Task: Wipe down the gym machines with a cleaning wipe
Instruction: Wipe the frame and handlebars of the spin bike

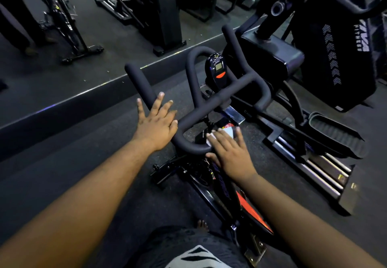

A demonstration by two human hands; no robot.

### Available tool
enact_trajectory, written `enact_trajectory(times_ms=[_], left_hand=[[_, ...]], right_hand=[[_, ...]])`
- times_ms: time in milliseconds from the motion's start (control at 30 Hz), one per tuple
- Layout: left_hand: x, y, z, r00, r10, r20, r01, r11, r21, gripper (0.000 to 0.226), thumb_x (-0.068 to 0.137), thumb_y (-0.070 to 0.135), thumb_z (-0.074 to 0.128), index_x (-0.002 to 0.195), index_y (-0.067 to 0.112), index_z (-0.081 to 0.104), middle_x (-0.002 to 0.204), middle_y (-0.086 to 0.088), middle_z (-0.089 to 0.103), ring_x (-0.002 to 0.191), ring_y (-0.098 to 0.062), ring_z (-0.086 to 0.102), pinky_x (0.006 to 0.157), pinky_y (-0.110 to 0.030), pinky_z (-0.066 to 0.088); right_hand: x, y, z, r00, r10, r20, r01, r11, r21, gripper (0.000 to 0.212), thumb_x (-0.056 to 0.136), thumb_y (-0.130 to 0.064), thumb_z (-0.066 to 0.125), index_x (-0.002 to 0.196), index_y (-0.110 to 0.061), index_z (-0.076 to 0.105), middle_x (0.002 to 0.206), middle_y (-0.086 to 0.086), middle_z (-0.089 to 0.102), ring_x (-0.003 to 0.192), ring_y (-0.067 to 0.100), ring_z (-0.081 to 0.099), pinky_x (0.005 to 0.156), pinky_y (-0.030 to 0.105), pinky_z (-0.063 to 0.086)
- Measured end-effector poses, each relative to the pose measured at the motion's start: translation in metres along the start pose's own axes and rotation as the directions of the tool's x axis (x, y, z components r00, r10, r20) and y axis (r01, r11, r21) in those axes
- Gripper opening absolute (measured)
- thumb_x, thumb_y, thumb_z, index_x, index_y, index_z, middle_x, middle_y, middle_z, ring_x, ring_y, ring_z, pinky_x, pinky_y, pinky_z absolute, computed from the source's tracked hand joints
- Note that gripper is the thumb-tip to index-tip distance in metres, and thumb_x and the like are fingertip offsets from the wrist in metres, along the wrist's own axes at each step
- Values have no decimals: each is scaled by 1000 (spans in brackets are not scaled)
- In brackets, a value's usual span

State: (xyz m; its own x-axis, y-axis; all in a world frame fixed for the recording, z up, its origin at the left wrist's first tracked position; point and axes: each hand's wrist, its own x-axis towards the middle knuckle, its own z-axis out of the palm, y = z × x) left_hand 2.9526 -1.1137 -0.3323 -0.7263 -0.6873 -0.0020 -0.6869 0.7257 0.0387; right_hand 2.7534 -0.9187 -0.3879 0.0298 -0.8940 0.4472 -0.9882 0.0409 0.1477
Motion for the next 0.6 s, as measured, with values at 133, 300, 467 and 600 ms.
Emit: enact_trajectory(times_ms=[133,300,467,600], left_hand=[[0,1,0,1000,-1,8,1,1000,-8,56,106,46,17,153,27,40,170,6,10,152,-17,-30,113,-72,-19],[0,-1,2,1000,15,-8,-15,1000,7,55,105,45,19,152,27,40,170,6,13,153,-18,-27,114,-72,-18],[1,-2,2,1000,22,-1,-22,1000,5,55,106,46,17,153,28,38,170,6,11,152,-18,-28,113,-71,-20],[0,1,1,1000,7,-5,-7,1000,-4,55,105,45,17,153,28,37,170,5,12,153,-19,-27,114,-73,-15]], right_hand=[[9,-23,3,998,32,57,-34,999,22,76,95,-73,37,122,-8,65,116,11,66,118,33,59,119,57,27],[44,-78,0,966,227,120,-236,969,69,70,92,-78,37,104,-14,64,91,4,62,88,28,60,97,44,44],[5,2,8,998,-53,24,52,997,58,86,92,-78,36,136,-7,57,126,12,63,124,33,56,119,51,27],[18,33,5,979,113,170,-128,989,76,105,76,-92,34,127,-5,61,123,12,61,129,33,52,120,61,19]])
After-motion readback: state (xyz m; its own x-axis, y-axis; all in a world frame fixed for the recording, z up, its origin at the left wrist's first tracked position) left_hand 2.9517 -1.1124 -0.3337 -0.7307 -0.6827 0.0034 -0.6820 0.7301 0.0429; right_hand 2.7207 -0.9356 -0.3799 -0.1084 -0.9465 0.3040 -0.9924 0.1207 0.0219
